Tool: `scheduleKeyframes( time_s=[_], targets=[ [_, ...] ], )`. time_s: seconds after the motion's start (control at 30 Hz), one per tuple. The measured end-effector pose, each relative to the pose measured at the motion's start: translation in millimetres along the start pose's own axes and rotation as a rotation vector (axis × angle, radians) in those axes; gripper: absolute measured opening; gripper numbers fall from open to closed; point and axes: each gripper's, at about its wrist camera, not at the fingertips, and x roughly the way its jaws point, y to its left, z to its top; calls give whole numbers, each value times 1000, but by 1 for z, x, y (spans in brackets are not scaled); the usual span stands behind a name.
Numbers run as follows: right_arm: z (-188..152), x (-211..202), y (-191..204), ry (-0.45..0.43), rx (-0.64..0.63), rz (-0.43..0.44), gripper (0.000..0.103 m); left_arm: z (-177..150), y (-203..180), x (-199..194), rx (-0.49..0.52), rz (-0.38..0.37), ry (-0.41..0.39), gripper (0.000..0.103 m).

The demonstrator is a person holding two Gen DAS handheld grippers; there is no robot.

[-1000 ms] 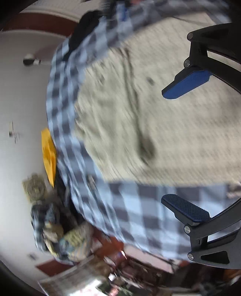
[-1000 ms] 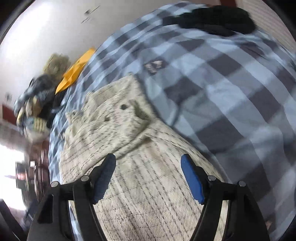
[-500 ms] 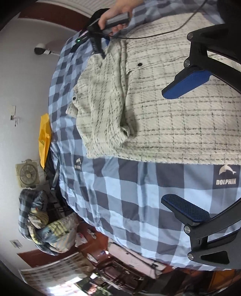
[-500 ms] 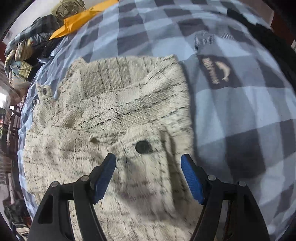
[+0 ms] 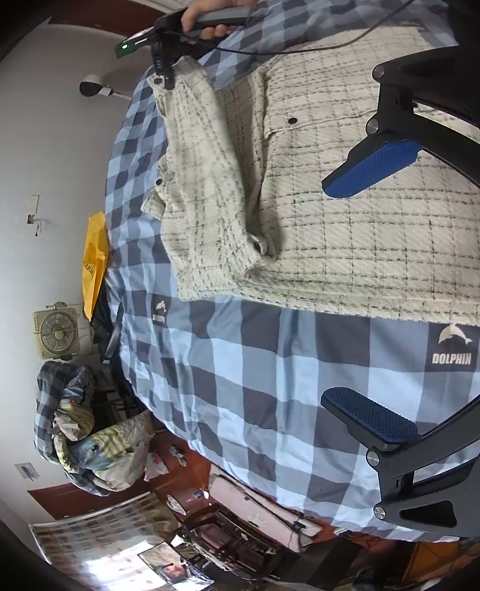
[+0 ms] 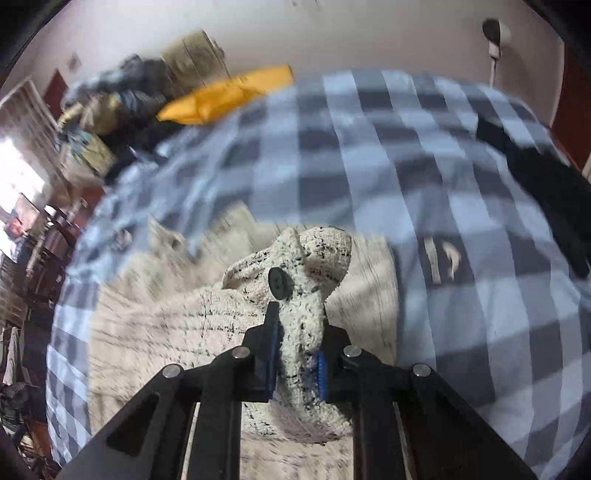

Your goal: Fold small clothes

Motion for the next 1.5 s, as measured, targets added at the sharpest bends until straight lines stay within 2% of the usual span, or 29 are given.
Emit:
scheduleKeyframes(
  time_s=[0.17,0.33,0.4,0.47,0.5,0.53,0.6,0.67,0.7,0.77,0.83,0.87,0.97,1.07,1.1,1.17,1.27,1.37,1.4,1.43,1.5],
  targets=[
    [0,31,-24,58,47,-101,12,0,2,-1,8,7,-10,103],
    [-11,62,-52,163,86,-123,13,1,9,5,-18,0,13,103],
    [-23,80,-52,211,84,-168,18,2,11,5,-26,-5,17,103],
    [-24,76,-57,194,112,-185,31,2,13,4,-27,2,8,103],
    [-21,67,-63,173,162,-196,36,2,13,4,-28,5,6,103],
    [-17,56,-68,139,205,-227,47,2,15,6,-33,8,6,103],
    [-7,27,-68,26,229,-301,54,0,16,11,-45,-1,16,103],
    [4,-4,-53,-57,202,-362,67,-1,18,17,-50,-1,28,103],
    [6,-13,-44,-80,184,-362,68,-2,18,18,-50,3,33,103],
    [8,-31,-5,-109,116,-260,69,-2,20,19,-55,9,41,103],
    [5,-33,37,-74,45,-137,69,-2,24,16,-69,2,37,103],
    [0,-29,67,-54,-10,-101,69,-2,26,15,-77,-1,34,103],
    [-19,-9,145,16,-203,-65,69,-2,32,12,-98,-8,27,103],
    [-54,23,223,115,-390,1,69,-1,38,13,-114,-12,34,103],
    [-62,31,235,119,-420,0,69,-1,40,14,-123,-17,37,103],
    [-81,54,260,127,-497,-64,69,-2,45,15,-145,-32,40,103],
    [-96,89,256,206,-512,-105,68,-4,48,17,-169,-64,47,103],
    [-106,113,234,252,-429,-115,68,-5,46,22,-164,-70,54,103],
    [-107,116,226,262,-388,-103,70,-5,45,23,-162,-64,57,103],
    [-108,118,218,264,-350,-94,77,-4,45,25,-161,-60,59,103],
    [-108,111,213,265,-343,-76,80,-4,43,28,-161,-59,61,103]
  ],
)
